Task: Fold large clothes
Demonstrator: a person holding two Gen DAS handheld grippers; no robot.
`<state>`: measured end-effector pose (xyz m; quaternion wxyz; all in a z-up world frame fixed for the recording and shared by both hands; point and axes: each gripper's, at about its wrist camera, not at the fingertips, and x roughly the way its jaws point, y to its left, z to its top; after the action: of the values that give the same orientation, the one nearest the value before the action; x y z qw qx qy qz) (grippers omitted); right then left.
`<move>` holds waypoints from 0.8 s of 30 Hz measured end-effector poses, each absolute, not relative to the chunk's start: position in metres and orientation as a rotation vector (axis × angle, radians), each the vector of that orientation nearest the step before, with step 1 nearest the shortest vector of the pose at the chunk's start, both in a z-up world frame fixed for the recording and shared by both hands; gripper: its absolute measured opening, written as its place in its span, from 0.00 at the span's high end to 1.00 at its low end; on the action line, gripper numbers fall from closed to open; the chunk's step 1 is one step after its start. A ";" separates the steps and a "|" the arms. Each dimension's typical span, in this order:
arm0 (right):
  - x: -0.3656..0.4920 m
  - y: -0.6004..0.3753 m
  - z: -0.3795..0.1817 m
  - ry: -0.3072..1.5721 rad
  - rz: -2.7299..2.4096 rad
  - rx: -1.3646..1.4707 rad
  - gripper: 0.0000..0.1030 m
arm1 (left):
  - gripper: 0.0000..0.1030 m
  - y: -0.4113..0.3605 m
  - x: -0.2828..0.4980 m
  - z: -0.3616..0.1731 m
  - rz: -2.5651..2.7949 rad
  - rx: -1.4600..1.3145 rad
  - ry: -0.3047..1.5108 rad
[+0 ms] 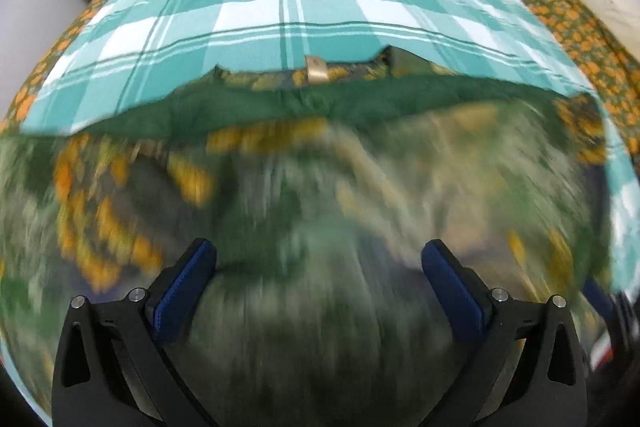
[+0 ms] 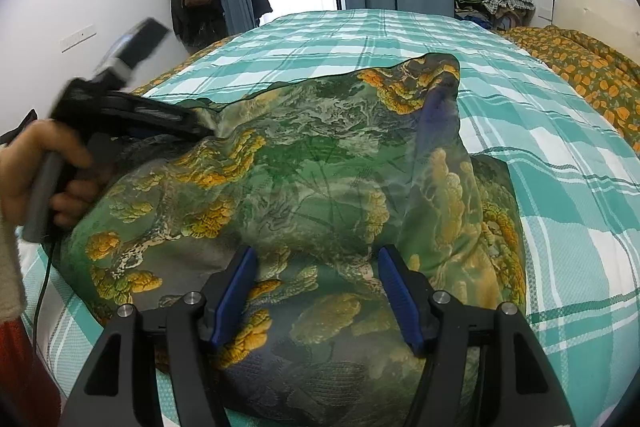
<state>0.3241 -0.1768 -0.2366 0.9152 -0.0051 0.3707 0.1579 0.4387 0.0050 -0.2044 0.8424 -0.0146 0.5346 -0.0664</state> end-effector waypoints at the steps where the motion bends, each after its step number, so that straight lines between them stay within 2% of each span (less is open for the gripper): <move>1: 0.324 -0.177 -0.237 0.762 0.324 -0.011 0.37 | 0.01 0.004 0.429 -0.201 -0.152 -0.037 1.122; 7: 0.320 -0.173 -0.238 0.751 0.309 -0.016 0.37 | 0.01 0.000 0.376 -0.203 -0.179 0.027 1.064; 12: 0.316 -0.171 -0.238 0.739 0.294 -0.030 0.37 | 0.01 -0.005 0.381 -0.219 -0.161 0.049 1.045; 24: 0.304 -0.168 -0.232 0.725 0.260 -0.052 0.37 | 0.01 -0.005 0.380 -0.221 -0.143 0.051 1.024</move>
<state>0.3043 -0.1682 -0.2323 0.9264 -0.0253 0.3536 0.1268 0.3797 -0.0054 -0.2207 0.8689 0.0244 0.4895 -0.0685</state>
